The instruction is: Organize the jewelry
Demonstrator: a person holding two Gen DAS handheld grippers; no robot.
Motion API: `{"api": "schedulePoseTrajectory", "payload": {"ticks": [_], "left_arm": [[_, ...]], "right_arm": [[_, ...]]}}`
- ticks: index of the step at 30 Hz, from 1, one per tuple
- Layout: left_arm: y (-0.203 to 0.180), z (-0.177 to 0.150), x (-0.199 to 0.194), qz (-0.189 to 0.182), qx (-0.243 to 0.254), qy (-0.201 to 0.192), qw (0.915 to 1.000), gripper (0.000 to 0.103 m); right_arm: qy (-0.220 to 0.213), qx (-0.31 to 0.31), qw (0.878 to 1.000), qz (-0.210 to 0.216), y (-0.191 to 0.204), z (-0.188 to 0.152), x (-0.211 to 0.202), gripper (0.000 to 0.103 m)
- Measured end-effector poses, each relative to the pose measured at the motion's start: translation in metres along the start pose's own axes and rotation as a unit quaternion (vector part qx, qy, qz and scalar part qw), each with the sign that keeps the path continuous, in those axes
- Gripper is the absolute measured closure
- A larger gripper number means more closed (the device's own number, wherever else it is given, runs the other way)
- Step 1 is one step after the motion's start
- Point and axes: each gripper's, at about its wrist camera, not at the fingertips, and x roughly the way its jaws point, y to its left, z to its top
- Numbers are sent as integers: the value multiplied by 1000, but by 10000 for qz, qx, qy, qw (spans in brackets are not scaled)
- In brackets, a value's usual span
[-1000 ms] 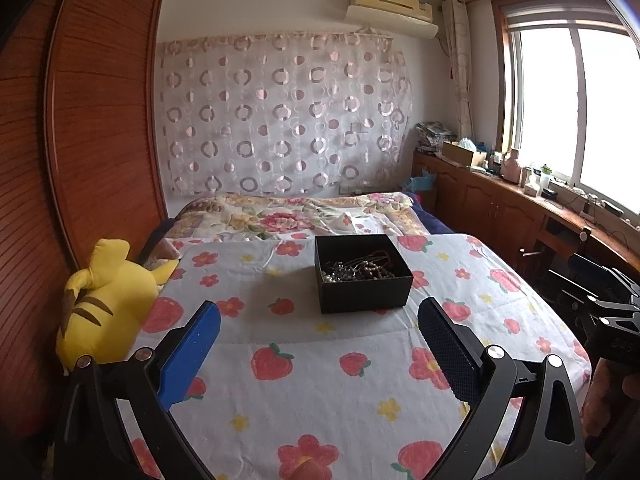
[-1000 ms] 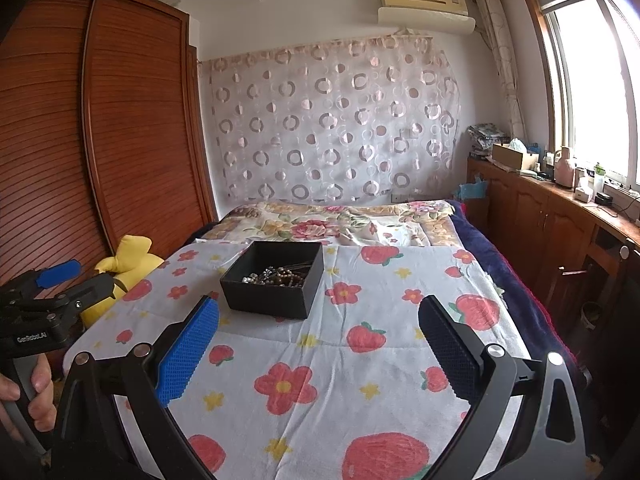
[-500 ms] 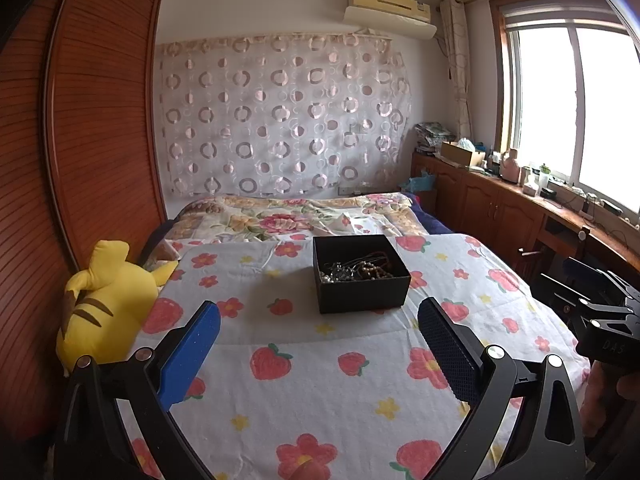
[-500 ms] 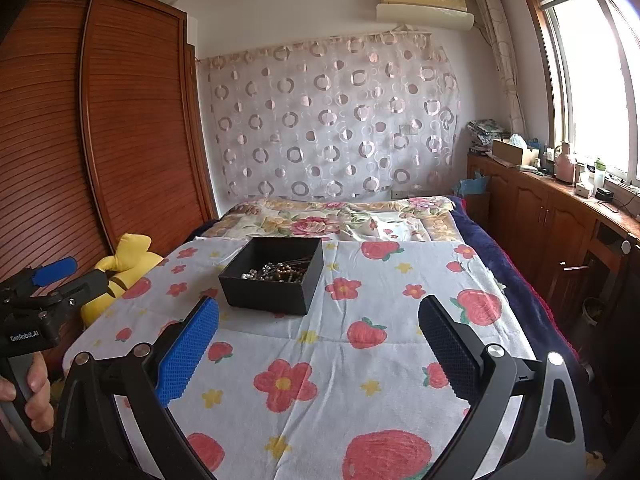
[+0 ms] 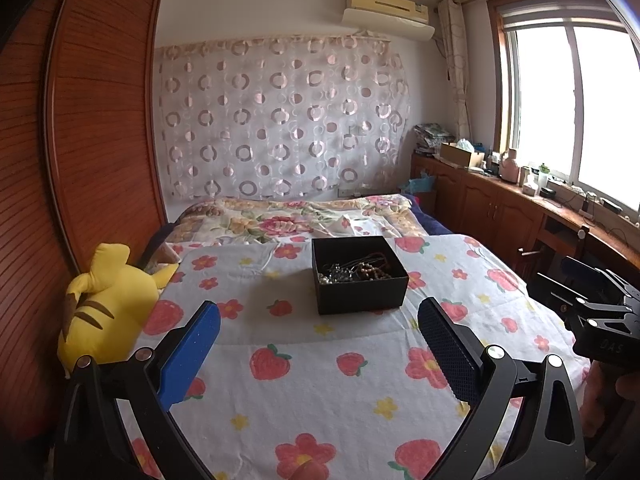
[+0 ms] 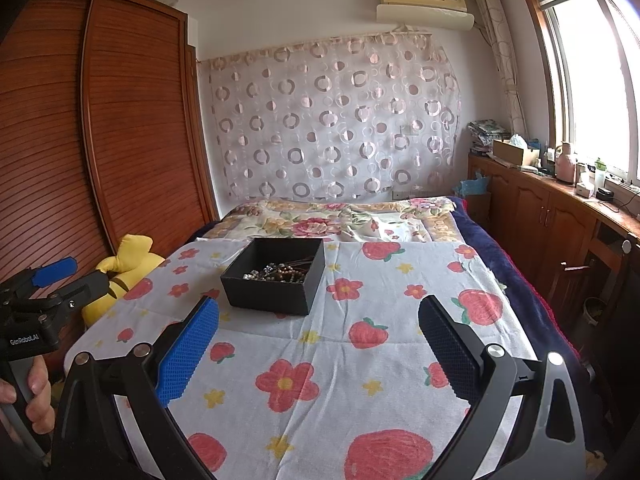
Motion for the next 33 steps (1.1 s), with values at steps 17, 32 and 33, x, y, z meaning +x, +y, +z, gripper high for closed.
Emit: {"api": "schedulePoseTrajectory", "payload": {"ticks": [17,32,33], "left_arm": [[0,1,-2,28,8,-36,10000,7],[0,-1,-2,31,14,-41,10000,7],[-1,-1,-2,29,16,-41,10000,7]], "right_arm": [[-1,6,10000,5,0,0,0,2],[-1,10,10000,3,0,0,0,2],[2,10,10000,4,0,-1,0,2]]}}
